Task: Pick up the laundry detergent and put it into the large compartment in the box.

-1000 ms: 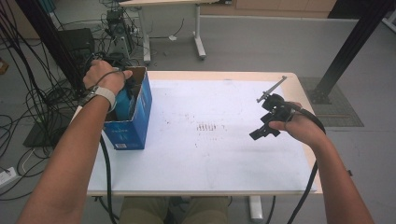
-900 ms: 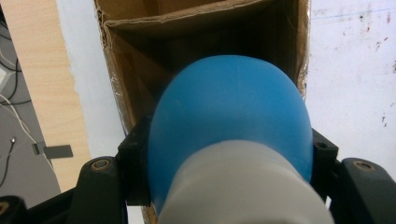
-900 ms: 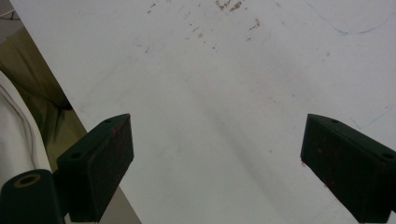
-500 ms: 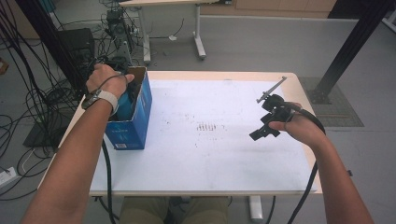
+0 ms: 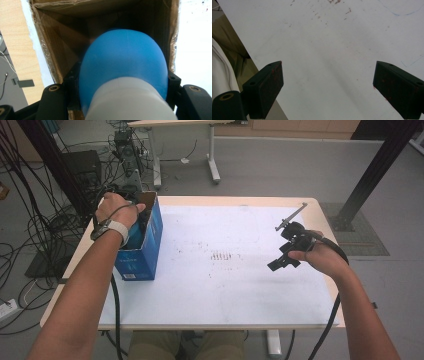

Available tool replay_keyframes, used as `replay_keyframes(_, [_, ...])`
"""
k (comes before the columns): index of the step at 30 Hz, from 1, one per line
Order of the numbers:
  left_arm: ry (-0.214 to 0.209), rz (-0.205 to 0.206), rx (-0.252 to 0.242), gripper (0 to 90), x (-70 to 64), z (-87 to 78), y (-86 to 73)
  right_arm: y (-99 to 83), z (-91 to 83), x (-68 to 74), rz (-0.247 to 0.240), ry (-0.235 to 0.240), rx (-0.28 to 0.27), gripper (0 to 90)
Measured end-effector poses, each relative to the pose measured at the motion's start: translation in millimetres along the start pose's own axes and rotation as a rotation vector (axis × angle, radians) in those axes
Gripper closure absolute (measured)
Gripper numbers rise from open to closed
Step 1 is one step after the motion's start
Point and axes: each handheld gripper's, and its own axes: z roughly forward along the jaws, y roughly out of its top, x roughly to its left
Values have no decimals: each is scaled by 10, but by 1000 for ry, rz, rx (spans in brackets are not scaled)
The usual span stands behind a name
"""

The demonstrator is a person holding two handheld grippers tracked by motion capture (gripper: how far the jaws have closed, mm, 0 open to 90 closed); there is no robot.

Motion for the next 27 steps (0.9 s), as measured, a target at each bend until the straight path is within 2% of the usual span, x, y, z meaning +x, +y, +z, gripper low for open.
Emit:
replay_keyframes(14, [9,6,10,374,-11,103,16,-25,-2,-5,6,-1,1,94])
replay_keyframes(21, [-2,9,24,374,6,218,28,-40,-5,-5,13,-2,1,94])
replay_keyframes(27, [-6,9,24,374,23,219,31,-37,-11,-3,11,-3,1,94])
